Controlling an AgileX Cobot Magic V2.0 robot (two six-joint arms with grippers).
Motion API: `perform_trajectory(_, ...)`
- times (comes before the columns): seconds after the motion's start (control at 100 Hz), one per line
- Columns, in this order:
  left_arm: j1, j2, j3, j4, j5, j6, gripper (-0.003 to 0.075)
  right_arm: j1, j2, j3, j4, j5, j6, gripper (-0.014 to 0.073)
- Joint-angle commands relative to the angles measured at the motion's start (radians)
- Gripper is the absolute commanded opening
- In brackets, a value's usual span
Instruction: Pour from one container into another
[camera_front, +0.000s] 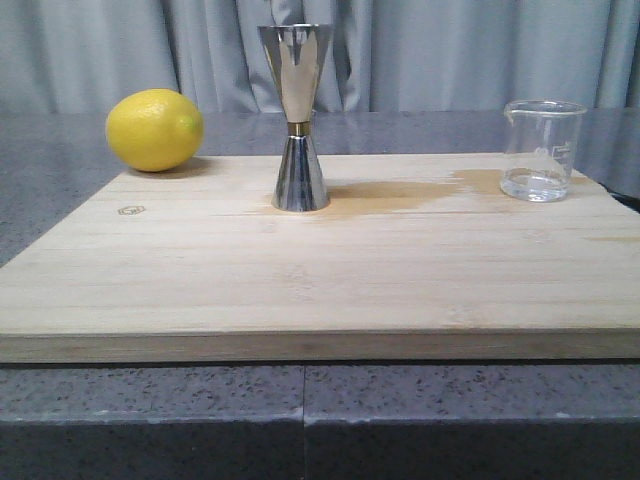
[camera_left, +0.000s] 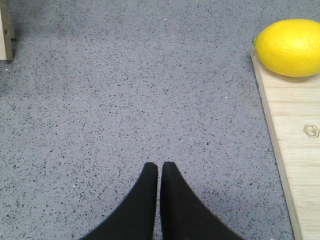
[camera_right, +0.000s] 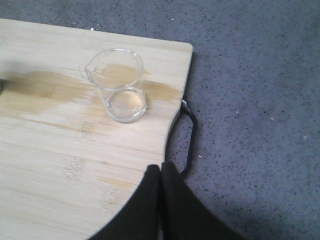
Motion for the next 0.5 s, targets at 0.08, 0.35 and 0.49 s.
perform_trajectory(0.08,0.003,-0.001,-0.025,0.023,-0.064,-0.01,-0.0019,0.001,-0.006,-0.037,-0.001,-0.066,-0.006,-0.0057)
perform_trajectory(0.35,0.07,-0.11,0.043,-0.075,-0.109,-0.002,-0.0019,0.001,-0.006,-0.037,-0.001,-0.066,-0.006,-0.0057)
perform_trajectory(0.49,0.195,-0.223,0.16,-0.154,-0.28,0.094,-0.0019,0.001,-0.006,-0.037,-0.001,-0.066,-0.006,-0.0057)
